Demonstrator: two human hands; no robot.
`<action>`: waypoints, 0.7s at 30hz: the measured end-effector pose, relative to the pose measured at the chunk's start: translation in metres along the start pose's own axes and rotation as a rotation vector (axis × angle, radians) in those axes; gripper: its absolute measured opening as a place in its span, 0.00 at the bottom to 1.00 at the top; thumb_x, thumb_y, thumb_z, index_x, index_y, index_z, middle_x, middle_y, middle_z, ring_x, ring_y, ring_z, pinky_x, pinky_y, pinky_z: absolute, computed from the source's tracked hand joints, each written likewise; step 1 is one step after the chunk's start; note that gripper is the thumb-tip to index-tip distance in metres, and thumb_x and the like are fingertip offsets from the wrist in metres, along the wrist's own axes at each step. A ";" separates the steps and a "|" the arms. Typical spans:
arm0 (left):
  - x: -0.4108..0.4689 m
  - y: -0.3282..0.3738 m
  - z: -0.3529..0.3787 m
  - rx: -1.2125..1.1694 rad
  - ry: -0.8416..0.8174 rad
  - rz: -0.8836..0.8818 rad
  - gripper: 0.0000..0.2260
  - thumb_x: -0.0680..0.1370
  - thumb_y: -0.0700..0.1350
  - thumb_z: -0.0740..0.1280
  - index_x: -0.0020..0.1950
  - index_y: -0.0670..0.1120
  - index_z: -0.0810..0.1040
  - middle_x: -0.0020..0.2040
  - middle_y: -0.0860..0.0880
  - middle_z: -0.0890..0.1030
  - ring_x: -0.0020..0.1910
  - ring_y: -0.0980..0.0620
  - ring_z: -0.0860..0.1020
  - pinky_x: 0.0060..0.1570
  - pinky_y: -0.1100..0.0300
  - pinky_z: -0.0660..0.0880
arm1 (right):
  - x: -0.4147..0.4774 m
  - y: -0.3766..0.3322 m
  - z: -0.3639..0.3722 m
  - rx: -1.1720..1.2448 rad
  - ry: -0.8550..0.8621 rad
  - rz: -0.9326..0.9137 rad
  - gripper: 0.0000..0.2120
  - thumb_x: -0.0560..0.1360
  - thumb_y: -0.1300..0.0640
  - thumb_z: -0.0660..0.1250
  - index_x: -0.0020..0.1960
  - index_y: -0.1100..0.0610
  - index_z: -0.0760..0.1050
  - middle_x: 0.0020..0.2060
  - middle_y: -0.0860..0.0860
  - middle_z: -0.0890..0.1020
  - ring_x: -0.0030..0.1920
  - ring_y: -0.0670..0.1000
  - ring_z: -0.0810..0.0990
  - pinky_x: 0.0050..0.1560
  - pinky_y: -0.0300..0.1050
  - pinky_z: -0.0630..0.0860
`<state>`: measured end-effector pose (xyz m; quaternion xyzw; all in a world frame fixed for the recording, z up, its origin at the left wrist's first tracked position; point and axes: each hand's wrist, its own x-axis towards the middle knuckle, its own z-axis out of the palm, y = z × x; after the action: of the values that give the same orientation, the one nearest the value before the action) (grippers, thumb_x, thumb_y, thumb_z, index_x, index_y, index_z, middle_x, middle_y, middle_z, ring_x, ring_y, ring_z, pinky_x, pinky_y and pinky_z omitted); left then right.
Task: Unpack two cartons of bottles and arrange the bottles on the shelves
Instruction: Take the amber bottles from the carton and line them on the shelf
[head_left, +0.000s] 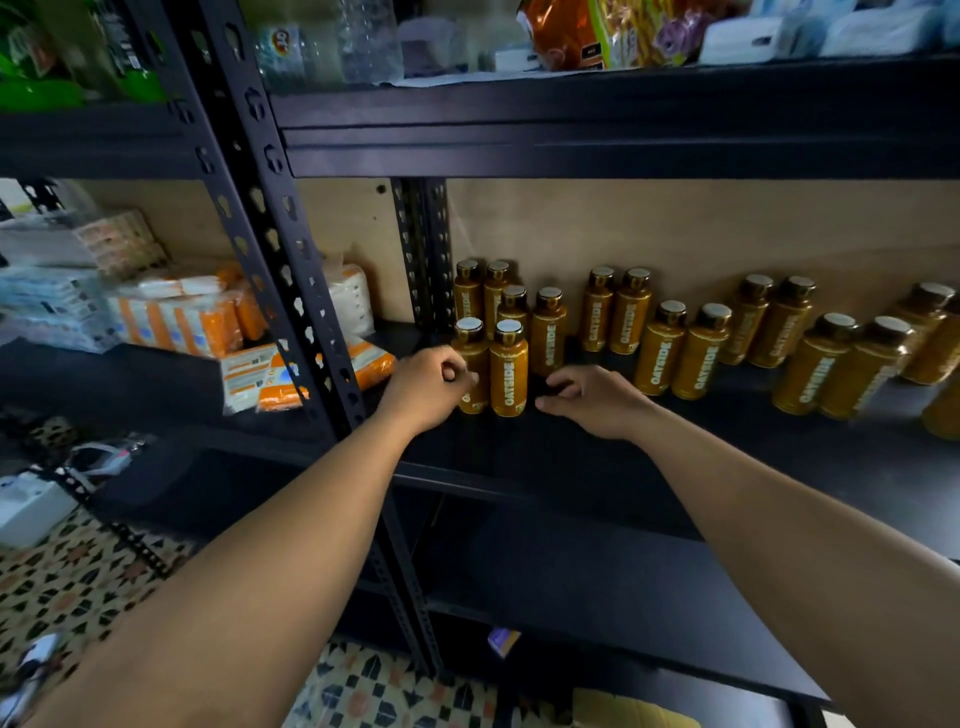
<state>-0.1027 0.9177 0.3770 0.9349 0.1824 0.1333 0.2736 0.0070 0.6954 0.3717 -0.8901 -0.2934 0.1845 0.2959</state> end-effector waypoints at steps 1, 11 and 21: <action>-0.010 0.008 0.002 0.032 -0.055 0.005 0.11 0.78 0.58 0.69 0.56 0.53 0.79 0.52 0.53 0.81 0.51 0.53 0.79 0.46 0.57 0.75 | -0.010 0.005 -0.002 -0.035 -0.079 0.015 0.29 0.77 0.39 0.70 0.74 0.49 0.71 0.65 0.51 0.80 0.60 0.50 0.79 0.59 0.46 0.75; -0.156 0.115 0.089 0.132 -0.601 -0.069 0.24 0.76 0.62 0.70 0.68 0.54 0.76 0.56 0.57 0.75 0.52 0.55 0.76 0.50 0.58 0.71 | -0.151 0.119 0.009 -0.051 -0.346 -0.007 0.26 0.75 0.39 0.72 0.70 0.46 0.74 0.58 0.46 0.82 0.55 0.48 0.81 0.56 0.47 0.78; -0.291 0.103 0.252 0.060 -0.929 -0.202 0.25 0.78 0.58 0.70 0.73 0.51 0.72 0.61 0.49 0.79 0.48 0.54 0.77 0.42 0.62 0.73 | -0.276 0.267 0.112 -0.127 -0.572 0.122 0.24 0.78 0.42 0.69 0.69 0.53 0.76 0.61 0.49 0.80 0.64 0.54 0.78 0.63 0.46 0.73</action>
<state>-0.2486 0.5999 0.1860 0.8807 0.1346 -0.3314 0.3105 -0.1485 0.3935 0.1602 -0.8348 -0.3217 0.4265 0.1333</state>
